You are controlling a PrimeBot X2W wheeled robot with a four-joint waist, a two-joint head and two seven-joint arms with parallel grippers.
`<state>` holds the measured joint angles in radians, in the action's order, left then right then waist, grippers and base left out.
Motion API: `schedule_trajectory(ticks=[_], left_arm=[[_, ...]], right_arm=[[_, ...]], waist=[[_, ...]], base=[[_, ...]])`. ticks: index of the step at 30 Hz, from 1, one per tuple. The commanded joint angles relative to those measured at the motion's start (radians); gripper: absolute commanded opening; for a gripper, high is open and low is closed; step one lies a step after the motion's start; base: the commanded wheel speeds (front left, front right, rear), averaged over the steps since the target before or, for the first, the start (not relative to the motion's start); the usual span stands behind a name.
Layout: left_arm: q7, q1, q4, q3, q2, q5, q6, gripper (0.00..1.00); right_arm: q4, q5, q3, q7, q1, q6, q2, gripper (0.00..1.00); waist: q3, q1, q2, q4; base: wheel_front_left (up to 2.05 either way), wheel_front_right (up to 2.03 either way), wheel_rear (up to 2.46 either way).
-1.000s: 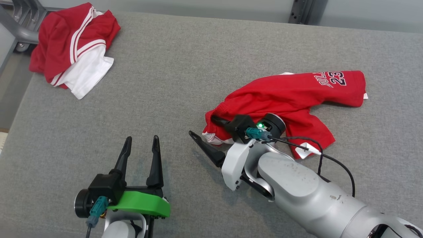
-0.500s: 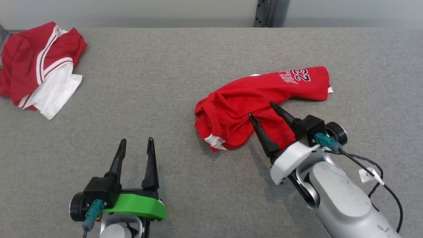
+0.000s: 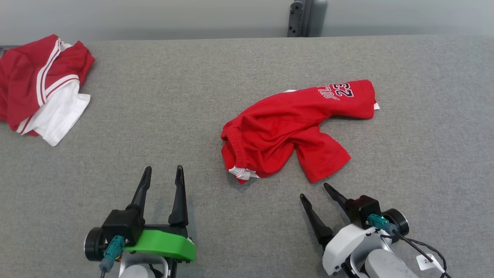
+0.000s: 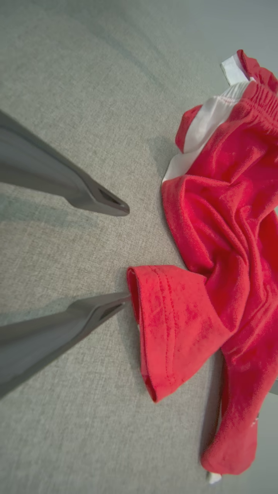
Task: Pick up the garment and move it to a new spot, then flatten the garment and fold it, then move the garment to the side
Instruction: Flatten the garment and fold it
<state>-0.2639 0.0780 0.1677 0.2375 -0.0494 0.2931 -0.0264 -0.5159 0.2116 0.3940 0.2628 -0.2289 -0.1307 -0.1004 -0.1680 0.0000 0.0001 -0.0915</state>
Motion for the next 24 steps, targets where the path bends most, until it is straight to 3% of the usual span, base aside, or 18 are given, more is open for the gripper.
schedule_trajectory(ticks=[1, 10, 11, 12, 13, 14, 24], left_arm=[[-0.001, -0.003, 0.0, 0.001, -0.002, -0.012, 0.002, 1.0], [-0.001, -0.009, 0.0, -0.002, -0.002, -0.016, 0.002, 1.0], [-0.001, -0.009, 0.0, -0.002, -0.002, -0.016, 0.002, 1.0], [-0.001, -0.009, -0.001, -0.003, -0.002, -0.017, 0.002, 1.0], [-0.001, -0.009, -0.001, -0.004, -0.002, -0.017, 0.0, 1.0], [-0.001, -0.01, -0.002, -0.004, -0.002, -0.017, -0.001, 1.0], [-0.001, -0.023, -0.002, -0.013, -0.002, -0.009, -0.006, 1.0]], right_arm=[[-0.027, 0.0, -0.012, 0.003, -0.016, 0.0, 0.002, 1.0], [-0.173, -0.038, -0.079, 0.003, -0.112, 0.0, 0.026, 1.0], [-0.178, -0.042, -0.078, 0.003, -0.121, 0.0, 0.028, 0.9], [-0.183, -0.046, -0.076, 0.003, -0.13, 0.0, 0.029, 0.49], [-0.183, -0.047, -0.073, 0.003, -0.136, 0.0, 0.031, 0.33], [-0.178, -0.04, -0.068, 0.003, -0.142, 0.0, 0.034, 0.0], [0.066, 0.024, 0.033, 0.003, -0.114, 0.0, 0.032, 0.0]], waist=[[-0.001, 0.0, -0.0001, -0.017], [-0.009, 0.0, -0.0001, -0.072], [-0.01, 0.0, -0.0001, -0.074], [-0.01, 0.0, -0.0001, -0.076], [-0.01, 0.0, -0.0001, -0.077], [-0.01, 0.0, -0.0001, -0.076], [0.014, 0.0, -0.0001, -0.006]], base=[[0.0, 0.0, 0.0], [0.0, 0.0, 0.0], [0.0, 0.0, 0.0], [0.0, 0.0, 0.0], [0.0, 0.0, 0.0], [0.0, 0.0, 0.0], [0.0, 0.0, 0.0]])
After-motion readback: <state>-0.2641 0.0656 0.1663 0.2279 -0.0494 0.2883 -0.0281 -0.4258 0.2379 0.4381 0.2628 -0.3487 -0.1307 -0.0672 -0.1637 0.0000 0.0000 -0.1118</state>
